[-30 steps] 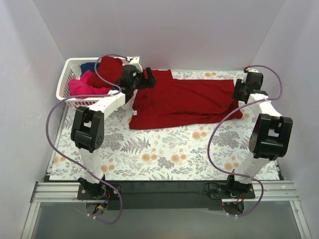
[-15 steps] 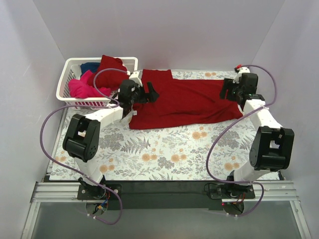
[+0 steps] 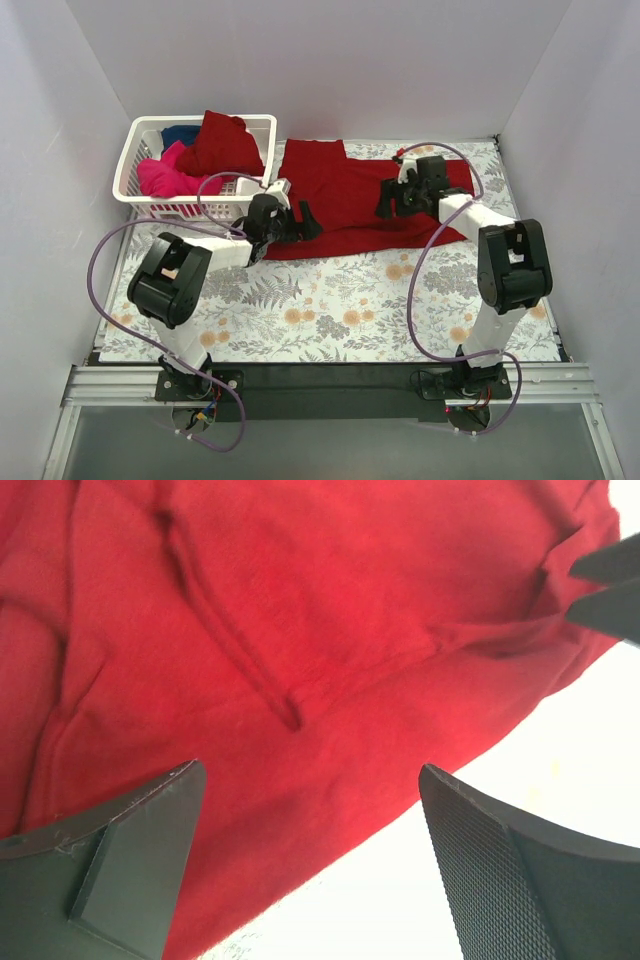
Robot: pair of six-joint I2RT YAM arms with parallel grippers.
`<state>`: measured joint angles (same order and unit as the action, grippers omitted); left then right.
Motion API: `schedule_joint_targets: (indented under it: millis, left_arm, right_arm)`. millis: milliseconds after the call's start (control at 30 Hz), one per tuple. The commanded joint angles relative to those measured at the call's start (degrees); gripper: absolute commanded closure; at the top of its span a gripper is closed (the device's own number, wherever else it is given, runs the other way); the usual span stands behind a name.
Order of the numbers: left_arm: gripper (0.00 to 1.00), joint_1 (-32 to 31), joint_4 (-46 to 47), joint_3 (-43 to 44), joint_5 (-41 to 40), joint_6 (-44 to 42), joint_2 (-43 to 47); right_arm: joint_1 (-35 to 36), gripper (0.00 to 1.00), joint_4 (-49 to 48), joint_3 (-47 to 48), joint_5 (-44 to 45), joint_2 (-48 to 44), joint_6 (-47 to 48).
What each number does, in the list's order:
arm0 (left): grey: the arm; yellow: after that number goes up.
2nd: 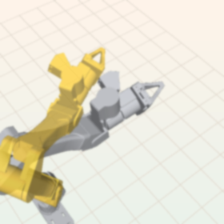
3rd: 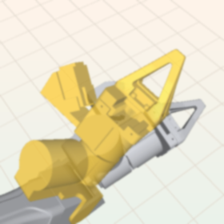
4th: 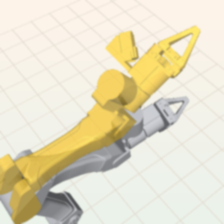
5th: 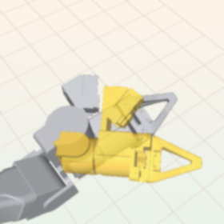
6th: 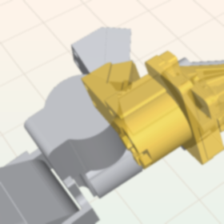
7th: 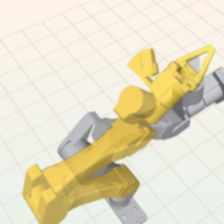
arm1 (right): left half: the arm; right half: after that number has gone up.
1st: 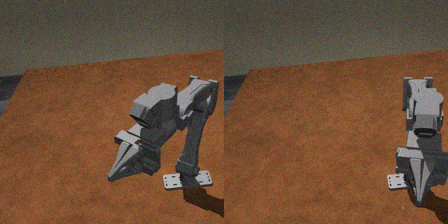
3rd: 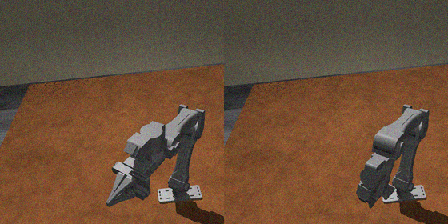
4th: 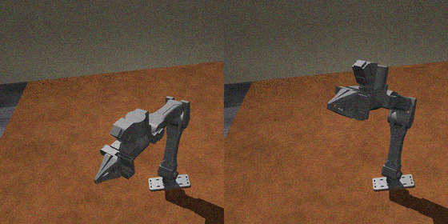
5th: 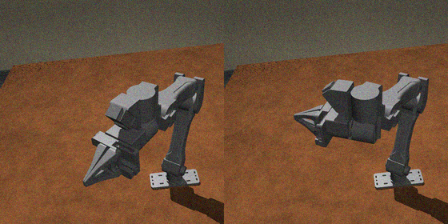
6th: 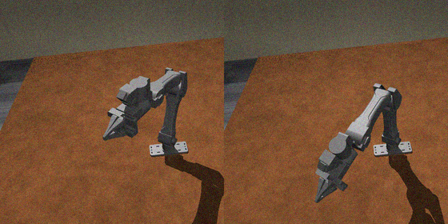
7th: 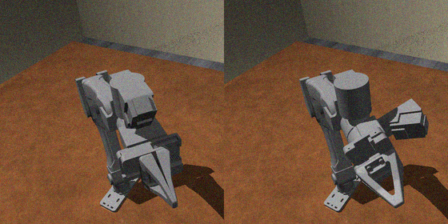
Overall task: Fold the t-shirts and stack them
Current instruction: Fold the tshirt
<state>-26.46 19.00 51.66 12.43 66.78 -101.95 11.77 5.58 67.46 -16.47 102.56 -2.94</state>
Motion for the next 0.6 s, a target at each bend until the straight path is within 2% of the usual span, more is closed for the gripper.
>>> schedule_joint_targets:
  millis: [0,200,567]
  left_arm:
    - [0.19,-0.09,3.14,-5.05,-1.7,0.89,5.09]
    - [0.19,-0.17,6.83,-12.01,-3.55,2.74,7.73]
    - [0.2,-3.34,8.59,-20.89,-4.51,6.42,9.83]
  right_arm:
    - [3.86,0.38,-4.53,4.78,-5.41,1.4,2.76]
    - [9.84,0.39,-5.06,9.88,-8.58,6.15,4.87]
    - [18.9,0.42,-5.06,16.3,-5.68,13.36,7.16]
